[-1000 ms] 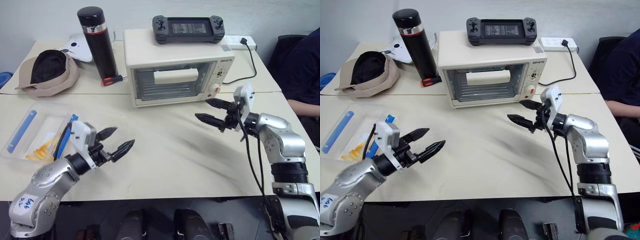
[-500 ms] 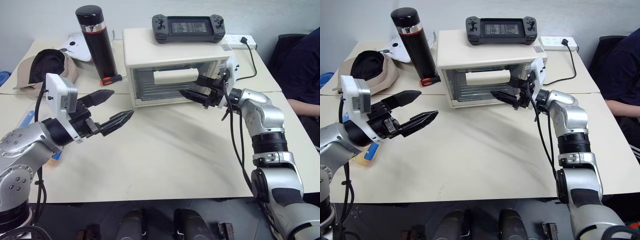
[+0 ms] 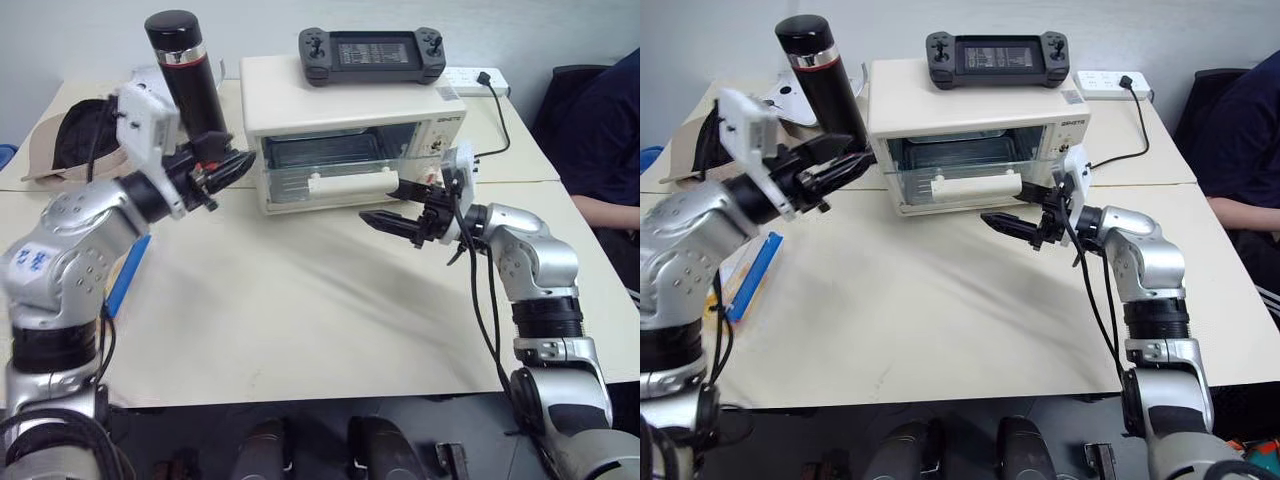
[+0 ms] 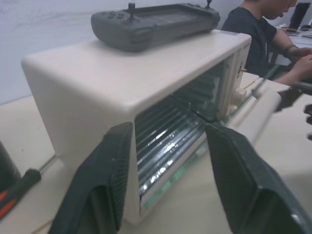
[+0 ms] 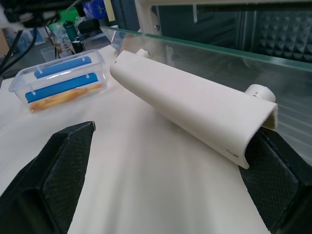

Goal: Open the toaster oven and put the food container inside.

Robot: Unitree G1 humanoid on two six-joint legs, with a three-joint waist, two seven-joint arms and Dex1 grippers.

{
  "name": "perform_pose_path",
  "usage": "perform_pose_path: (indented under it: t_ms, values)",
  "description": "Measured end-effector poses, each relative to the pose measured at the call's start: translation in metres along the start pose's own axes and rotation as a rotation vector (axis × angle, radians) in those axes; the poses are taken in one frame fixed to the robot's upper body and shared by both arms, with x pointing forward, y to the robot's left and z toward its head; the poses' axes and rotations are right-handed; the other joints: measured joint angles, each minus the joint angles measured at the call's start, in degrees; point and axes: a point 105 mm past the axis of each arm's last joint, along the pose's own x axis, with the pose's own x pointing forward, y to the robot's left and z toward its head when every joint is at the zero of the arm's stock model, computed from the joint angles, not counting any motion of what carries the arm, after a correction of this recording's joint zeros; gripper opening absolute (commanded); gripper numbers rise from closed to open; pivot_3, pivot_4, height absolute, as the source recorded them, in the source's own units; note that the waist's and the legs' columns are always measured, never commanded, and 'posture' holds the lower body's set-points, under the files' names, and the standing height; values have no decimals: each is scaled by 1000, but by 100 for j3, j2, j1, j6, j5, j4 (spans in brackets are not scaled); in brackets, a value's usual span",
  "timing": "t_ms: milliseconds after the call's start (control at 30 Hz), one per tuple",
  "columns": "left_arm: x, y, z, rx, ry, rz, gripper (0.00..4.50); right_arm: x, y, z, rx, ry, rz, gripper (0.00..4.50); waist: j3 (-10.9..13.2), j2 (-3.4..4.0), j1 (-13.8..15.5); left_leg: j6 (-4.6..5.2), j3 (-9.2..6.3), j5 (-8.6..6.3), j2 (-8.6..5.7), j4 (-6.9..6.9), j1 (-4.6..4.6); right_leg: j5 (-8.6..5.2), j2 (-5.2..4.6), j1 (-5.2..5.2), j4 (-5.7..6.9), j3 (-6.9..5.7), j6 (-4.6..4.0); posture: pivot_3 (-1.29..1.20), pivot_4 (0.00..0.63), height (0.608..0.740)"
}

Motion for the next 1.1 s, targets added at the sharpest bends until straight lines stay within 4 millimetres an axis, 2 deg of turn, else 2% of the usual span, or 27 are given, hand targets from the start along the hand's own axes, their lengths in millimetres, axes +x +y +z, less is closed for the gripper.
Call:
perform_pose_path:
  t_ms: [33, 167, 200, 433, 567, 633, 733, 833, 967, 1100]
  values:
    - [3, 0, 1, 3, -4, -12, 1432, 0, 1, -1, 3, 1, 1, 4500, 0, 0, -8, 0, 8, 0, 0, -2, 1, 0, 0, -4, 2, 0, 0, 0, 150, 740]
    - [27, -3, -6, 21, 24, -104, 183, -4, 9, -9, 27, 10, -5, 4500, 0, 0, 2, 1, 28, 1, 4, -1, -1, 0, 10, -21, 10, -10, 1, 0, 150, 740]
    - [31, -5, -9, 17, 33, -130, 25, -5, 10, -11, 29, 11, -9, 4500, 0, 0, 1, 1, 30, 1, 4, 0, -3, 0, 10, -25, 13, -11, 1, 0, 150, 740]
    - [47, -34, -42, 84, 173, -374, 25, -13, 16, -11, 20, -7, -76, 4500, 1, -2, 18, 5, 61, 3, 2, 2, -14, 0, 10, -66, 51, 3, 1, 0, 150, 740]
    - [50, -42, -55, 118, 212, -445, 25, -39, 23, -18, -5, 50, -130, 4500, 1, -2, 46, 13, 67, 7, 2, 15, -16, 0, 4, -66, 57, 8, 2, 0, 150, 740]
    - [50, -45, -58, 147, 223, -468, 25, -61, 26, -25, -10, 110, -176, 4500, 2, -3, 105, 17, 69, 6, 1, 20, -15, 1, -4, -66, 62, 11, 2, 0, 150, 740]
    - [41, -44, -70, 172, 264, -486, 25, -98, 36, -32, 14, 204, -206, 4500, 2, -3, 160, 22, 73, 5, -2, 20, -10, 1, -11, -65, 68, 18, 3, 0, 150, 740]
    - [18, -49, -92, 164, 341, -531, 25, -120, 53, -15, -7, 236, -175, 4500, 2, -5, 120, 25, 79, 3, 7, 18, -2, 1, -9, -63, 71, 27, 3, 0, 150, 740]
    - [-2, -62, -113, 174, 397, -551, 25, -121, 56, 14, -68, 198, -153, 4500, 5, -9, 118, 22, 77, 4, 10, 23, 5, 0, -14, -63, 61, 71, 1, 0, 150, 740]
    - [-14, -59, -120, 156, 421, -468, 25, -113, 49, 33, -97, 145, -133, 4500, 5, -10, 136, 25, 73, 2, 6, 23, 3, 0, -23, -63, 60, 81, 0, 0, 150, 740]
